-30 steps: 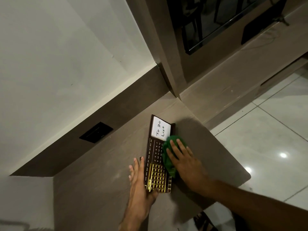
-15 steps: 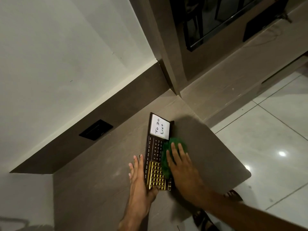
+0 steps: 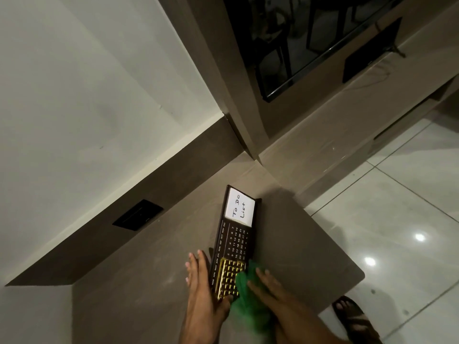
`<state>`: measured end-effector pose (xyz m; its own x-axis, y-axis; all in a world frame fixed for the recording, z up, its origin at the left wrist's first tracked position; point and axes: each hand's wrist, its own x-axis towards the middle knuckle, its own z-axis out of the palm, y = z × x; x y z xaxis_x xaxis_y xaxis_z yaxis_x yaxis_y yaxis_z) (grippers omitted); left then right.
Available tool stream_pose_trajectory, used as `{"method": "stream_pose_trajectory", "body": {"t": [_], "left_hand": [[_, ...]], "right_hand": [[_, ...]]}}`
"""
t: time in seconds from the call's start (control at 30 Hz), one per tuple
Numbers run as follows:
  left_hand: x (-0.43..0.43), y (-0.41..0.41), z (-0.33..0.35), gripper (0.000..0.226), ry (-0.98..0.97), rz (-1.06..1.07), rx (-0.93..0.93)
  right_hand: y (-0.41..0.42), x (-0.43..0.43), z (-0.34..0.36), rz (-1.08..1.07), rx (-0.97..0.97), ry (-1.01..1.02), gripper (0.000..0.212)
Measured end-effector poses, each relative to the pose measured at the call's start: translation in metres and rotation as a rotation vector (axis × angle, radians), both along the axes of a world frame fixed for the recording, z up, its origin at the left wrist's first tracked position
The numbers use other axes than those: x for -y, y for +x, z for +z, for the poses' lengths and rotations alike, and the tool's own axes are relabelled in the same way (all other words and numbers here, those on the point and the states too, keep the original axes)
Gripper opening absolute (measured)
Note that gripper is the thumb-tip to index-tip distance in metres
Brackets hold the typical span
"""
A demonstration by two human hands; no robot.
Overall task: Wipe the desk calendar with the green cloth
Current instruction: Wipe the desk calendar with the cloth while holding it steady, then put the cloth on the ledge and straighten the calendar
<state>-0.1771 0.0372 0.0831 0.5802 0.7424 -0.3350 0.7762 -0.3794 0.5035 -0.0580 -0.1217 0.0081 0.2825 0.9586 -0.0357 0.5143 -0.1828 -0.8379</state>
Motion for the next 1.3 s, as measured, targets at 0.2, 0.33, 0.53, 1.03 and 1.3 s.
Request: {"method": "stream_pose_trajectory", "body": {"t": [0.2,0.33,0.53,1.03,1.3], "left_hand": [[0.018,0.048,0.022,0.111,0.298,-0.04,0.148],[0.042,0.116,0.003,0.09,0.392,-0.251,0.192],[0.043,0.155,-0.08,0.089,0.283,-0.5,-0.113],[0.044,0.16,-0.113,0.092,0.273,-0.524,-0.181],[0.046,0.157,-0.102,0.088,0.239,-0.483,-0.115]], "right_hand": [[0.103,-0.02,0.042,-0.4,-0.332,0.171,0.062],[0.17,-0.046,0.035,-0.601,-0.289,0.21,0.062],[0.243,-0.093,-0.03,-0.539,-0.036,0.052,0.067],[0.282,-0.147,-0.119,-0.119,0.715,-0.274,0.085],[0.243,-0.129,-0.037,-0.293,0.315,0.001,0.064]]}}
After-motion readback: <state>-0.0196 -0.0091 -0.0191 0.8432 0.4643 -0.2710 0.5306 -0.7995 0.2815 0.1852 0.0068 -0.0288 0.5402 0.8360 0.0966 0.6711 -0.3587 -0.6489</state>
